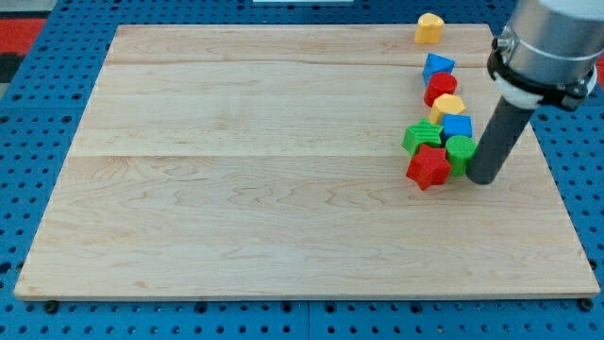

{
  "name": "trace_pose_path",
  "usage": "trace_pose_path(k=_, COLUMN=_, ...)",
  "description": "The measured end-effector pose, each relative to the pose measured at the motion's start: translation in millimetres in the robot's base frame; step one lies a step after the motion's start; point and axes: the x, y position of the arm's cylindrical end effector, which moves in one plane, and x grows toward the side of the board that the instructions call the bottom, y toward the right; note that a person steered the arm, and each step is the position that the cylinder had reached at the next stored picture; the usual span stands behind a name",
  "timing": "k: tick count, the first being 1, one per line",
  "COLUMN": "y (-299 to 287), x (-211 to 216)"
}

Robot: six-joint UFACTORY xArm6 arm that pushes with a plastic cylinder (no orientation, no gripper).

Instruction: Drag the blue triangle towards right

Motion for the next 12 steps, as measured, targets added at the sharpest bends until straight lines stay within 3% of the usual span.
trace_pose_path(k=4, y=-12.5, x=-40.3)
trace_pose_path(k=7, y=-66.7, x=-84.2)
trace_pose_path(k=9, y=-121.4, x=-135.0)
trace_pose_path(k=12, y=-38.4, x=-170.8)
